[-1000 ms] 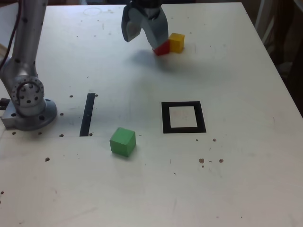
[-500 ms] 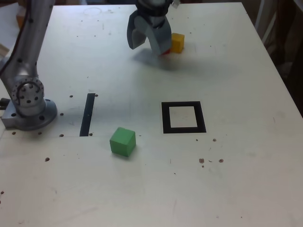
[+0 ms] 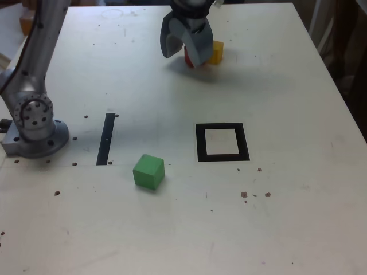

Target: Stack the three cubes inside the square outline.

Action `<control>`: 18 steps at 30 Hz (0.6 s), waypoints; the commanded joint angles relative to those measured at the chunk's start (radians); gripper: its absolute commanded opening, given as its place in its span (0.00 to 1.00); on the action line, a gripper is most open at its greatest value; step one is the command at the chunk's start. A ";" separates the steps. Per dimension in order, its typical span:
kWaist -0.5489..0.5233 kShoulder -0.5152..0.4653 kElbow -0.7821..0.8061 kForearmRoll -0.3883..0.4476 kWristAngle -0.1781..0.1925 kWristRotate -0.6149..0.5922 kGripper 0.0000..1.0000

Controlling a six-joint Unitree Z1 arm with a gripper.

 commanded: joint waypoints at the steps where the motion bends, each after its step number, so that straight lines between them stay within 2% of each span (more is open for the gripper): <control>1: 0.000 0.009 -0.007 0.001 -0.003 0.001 0.74; 9: 0.000 0.015 -0.021 -0.006 -0.020 0.001 0.56; 14: 0.000 0.016 -0.021 -0.008 -0.029 0.001 0.53; 18: -0.002 0.014 -0.026 -0.008 -0.043 0.002 0.45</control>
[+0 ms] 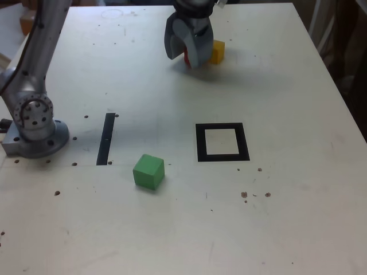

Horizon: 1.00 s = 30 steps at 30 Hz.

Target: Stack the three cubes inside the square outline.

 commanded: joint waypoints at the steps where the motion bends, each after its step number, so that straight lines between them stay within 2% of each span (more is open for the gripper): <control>1: -0.002 0.001 -0.007 -0.001 -0.007 0.001 0.42; 4: -0.003 -0.003 -0.015 0.005 -0.013 0.001 0.39; 14: -0.006 -0.036 -0.006 0.019 -0.007 -0.033 0.38; 18: -0.019 -0.098 0.009 0.041 0.005 -0.077 0.38; 23: -0.062 -0.200 0.009 0.116 0.021 -0.155 0.38; 30: -0.167 -0.303 0.006 0.205 0.012 -0.268 0.38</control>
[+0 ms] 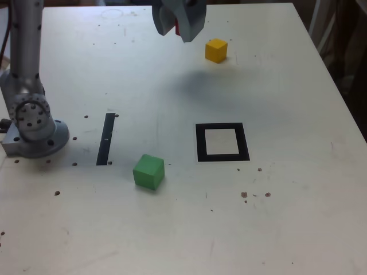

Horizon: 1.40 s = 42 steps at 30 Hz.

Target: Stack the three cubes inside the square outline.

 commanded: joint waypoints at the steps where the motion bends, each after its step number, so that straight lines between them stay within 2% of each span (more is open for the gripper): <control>1: -0.032 -0.025 -0.005 0.020 -0.005 -0.036 0.38; 12: -0.258 -0.029 -0.012 0.093 -0.035 -0.289 0.39; 15: -0.326 -0.017 -0.025 0.103 -0.064 -0.381 0.39; 21: -0.433 0.001 -0.025 0.122 -0.145 -0.621 0.39; 29: -0.571 0.032 0.008 0.111 -0.189 -0.965 0.39; 35: -0.610 0.094 -0.015 0.077 -0.233 -1.026 0.39; 42: -0.623 0.109 -0.009 0.018 -0.257 -1.040 0.39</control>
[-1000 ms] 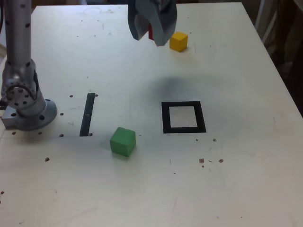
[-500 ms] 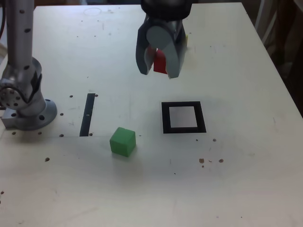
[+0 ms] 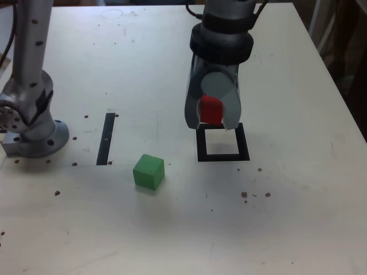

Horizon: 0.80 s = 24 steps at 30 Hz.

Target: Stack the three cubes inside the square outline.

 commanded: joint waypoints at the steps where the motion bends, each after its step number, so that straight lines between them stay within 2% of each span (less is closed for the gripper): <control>1: -0.007 0.010 0.008 -0.015 -0.004 -0.001 0.39; 14: -0.009 0.042 0.112 -0.132 -0.009 0.006 0.39; 24: 0.018 0.055 0.131 -0.183 -0.001 0.052 0.39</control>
